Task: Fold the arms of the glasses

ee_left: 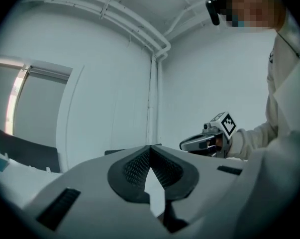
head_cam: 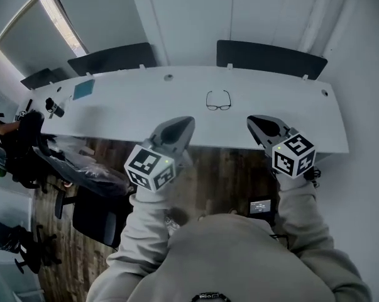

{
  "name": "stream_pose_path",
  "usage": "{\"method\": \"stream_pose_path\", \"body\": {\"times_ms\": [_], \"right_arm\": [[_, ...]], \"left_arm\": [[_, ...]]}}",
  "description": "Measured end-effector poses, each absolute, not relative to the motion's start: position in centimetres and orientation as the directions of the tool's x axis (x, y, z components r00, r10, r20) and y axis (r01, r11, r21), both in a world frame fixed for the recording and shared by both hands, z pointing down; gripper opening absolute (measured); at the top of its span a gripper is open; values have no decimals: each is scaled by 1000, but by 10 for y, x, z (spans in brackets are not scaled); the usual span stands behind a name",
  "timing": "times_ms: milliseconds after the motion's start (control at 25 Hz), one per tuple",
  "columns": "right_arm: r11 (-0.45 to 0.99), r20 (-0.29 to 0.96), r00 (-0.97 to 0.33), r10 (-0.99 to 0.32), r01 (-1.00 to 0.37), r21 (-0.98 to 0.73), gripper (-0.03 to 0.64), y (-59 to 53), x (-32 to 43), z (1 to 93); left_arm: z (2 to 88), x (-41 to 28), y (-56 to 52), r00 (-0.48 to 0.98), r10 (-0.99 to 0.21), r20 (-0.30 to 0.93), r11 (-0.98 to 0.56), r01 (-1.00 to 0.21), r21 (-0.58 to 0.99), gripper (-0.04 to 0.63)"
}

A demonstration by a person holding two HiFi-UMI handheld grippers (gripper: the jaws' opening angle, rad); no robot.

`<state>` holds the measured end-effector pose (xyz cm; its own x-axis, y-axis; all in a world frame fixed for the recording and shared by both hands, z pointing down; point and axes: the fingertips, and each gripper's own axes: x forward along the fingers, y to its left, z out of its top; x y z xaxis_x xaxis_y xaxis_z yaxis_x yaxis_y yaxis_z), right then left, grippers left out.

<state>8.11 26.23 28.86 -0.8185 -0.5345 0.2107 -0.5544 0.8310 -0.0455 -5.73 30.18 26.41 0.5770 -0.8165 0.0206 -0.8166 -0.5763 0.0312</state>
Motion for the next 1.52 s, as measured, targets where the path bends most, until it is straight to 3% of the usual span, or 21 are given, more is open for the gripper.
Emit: {"method": "stream_pose_path", "body": {"times_ms": [520, 1520], "right_arm": [[824, 223, -816, -533, -560, -81, 18, 265, 109, 299], [838, 213, -848, -486, -521, -161, 18, 232, 145, 310]], "left_arm": [[288, -12, 298, 659, -751, 42, -652, -750, 106, -2], [309, 21, 267, 575, -807, 133, -565, -818, 109, -2]]}}
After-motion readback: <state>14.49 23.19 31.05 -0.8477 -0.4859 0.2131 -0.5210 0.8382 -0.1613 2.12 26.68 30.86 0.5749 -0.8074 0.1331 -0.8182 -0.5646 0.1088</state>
